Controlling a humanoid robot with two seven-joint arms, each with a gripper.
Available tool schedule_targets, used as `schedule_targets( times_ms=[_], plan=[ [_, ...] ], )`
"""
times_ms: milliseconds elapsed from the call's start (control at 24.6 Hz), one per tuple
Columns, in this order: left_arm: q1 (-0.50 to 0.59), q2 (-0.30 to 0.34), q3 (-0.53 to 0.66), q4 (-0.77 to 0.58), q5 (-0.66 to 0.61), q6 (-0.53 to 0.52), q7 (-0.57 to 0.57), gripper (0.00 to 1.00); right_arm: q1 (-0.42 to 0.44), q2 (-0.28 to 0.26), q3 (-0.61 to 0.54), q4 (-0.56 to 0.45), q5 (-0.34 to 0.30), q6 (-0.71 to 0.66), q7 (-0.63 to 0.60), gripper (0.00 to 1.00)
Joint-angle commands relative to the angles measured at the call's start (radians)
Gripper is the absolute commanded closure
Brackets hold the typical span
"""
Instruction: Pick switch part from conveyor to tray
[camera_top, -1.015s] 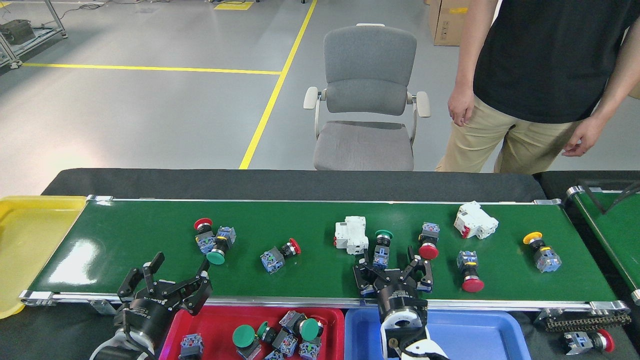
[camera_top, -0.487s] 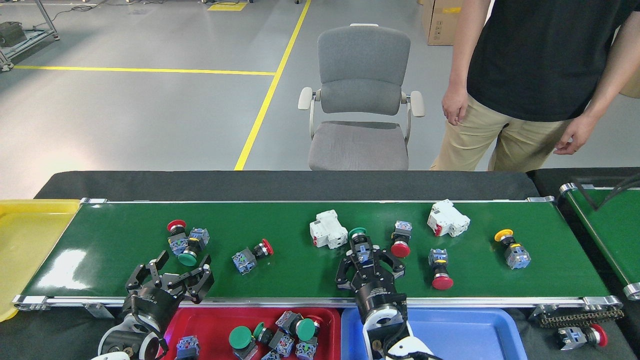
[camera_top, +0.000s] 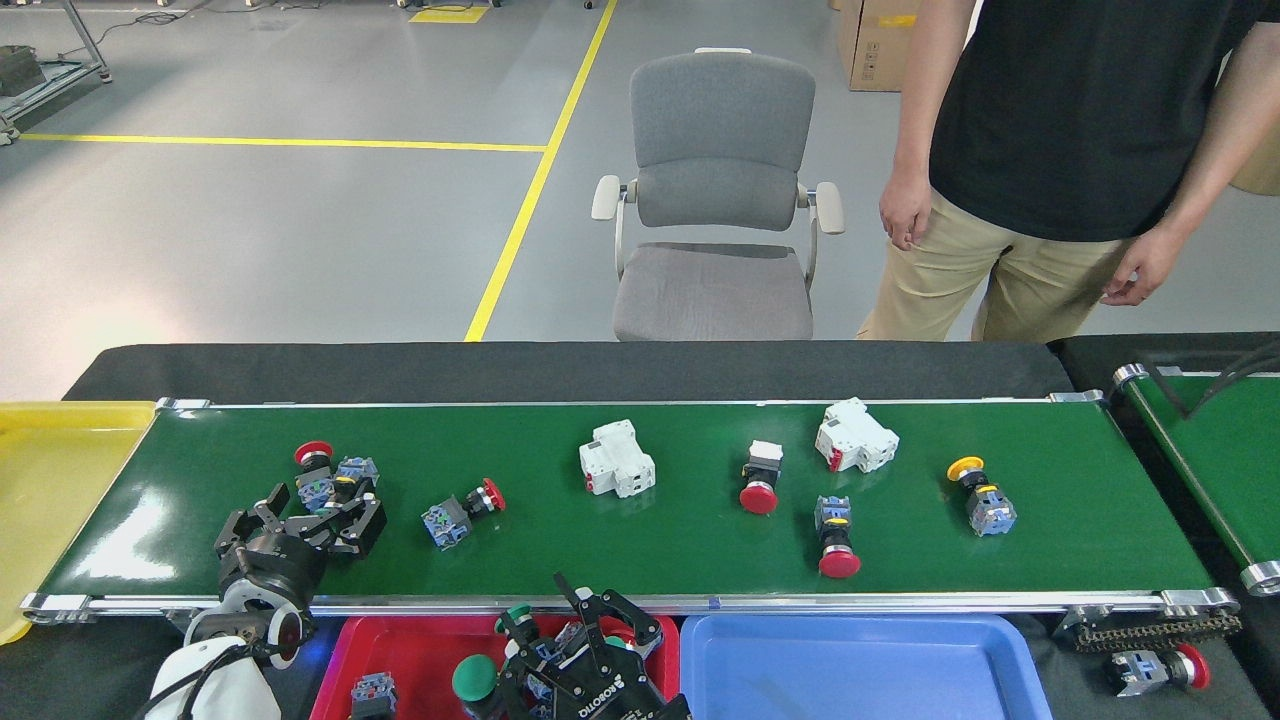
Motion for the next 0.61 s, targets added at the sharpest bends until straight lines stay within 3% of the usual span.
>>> schedule_targets(
  times_ms=[0,81,284,406,487,568],
  plan=[
    [-0.018,0.021,0.001,0.013,-0.002,0.042,0.014,0.00,-0.006,0.001,-0.028,-0.036,0.001,0.014,-0.031,0.00],
    [-0.018,0.029,0.004,0.043,-0.001,0.078,0.041,0.01,0.020,-0.018,-0.122,-0.067,0.001,0.017,-0.087,0.00],
    [-0.016,0.049,0.007,0.084,0.007,0.179,0.104,0.12,0.196,-0.027,-0.359,-0.093,0.001,0.077,-0.143,0.00],
    [-0.009,0.049,0.007,0.073,0.026,0.167,0.106,0.33,0.274,-0.039,-0.455,-0.093,0.001,0.116,-0.175,0.00],
    [-0.003,0.047,-0.001,0.067,0.061,0.136,0.106,0.53,0.297,-0.042,-0.491,-0.090,-0.001,0.120,-0.178,0.00],
    [0.005,0.041,-0.001,0.040,0.095,0.079,0.106,0.63,0.293,-0.041,-0.493,-0.088,-0.001,0.120,-0.175,0.00]
  ],
)
